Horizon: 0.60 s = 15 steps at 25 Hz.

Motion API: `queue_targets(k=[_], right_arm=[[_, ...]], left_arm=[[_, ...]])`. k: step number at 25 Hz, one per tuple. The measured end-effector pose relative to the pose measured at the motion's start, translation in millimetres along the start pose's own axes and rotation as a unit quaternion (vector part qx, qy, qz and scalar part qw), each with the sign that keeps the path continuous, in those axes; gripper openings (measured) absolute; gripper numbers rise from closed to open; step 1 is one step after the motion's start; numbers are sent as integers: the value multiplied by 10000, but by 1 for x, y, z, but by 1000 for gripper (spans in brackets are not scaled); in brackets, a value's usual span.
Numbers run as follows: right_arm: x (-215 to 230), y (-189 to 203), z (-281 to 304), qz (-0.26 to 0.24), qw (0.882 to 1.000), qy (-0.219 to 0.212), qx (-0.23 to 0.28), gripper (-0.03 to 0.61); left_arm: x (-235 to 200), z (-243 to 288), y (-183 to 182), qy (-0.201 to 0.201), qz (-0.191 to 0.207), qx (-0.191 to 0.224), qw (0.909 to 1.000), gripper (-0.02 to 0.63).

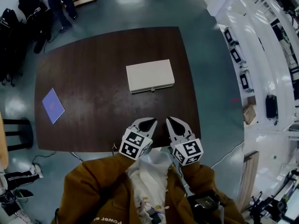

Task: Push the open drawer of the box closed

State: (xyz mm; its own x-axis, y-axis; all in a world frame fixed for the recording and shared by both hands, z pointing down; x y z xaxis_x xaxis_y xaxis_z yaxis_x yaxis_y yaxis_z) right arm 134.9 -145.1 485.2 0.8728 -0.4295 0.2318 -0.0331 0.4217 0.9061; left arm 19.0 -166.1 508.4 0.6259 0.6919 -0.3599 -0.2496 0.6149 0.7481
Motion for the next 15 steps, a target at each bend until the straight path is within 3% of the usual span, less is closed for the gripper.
queue_targets(k=[4, 15], right_arm=[[-19, -8, -20, 49, 9999, -97, 101, 3], [-50, -17, -50, -187, 9992, -260, 258, 3]], left_arm=[[19, -32, -1, -200, 307, 184, 9992, 6], [67, -76, 3, -258, 71, 565, 9980, 6]])
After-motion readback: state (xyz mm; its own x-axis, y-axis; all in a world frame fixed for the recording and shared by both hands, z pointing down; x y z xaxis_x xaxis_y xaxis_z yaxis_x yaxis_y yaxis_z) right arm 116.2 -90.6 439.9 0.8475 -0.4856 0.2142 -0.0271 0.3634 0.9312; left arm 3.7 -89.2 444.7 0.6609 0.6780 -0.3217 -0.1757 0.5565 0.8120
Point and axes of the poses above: the fingertips, and each gripper's own axes: z forward along the fingers, x to its right, y out of its underside, the point moved 6 cm from there along -z, backward along the fingers, and after that the axes turned 3 degrees about -z, right-handed, at the moved point
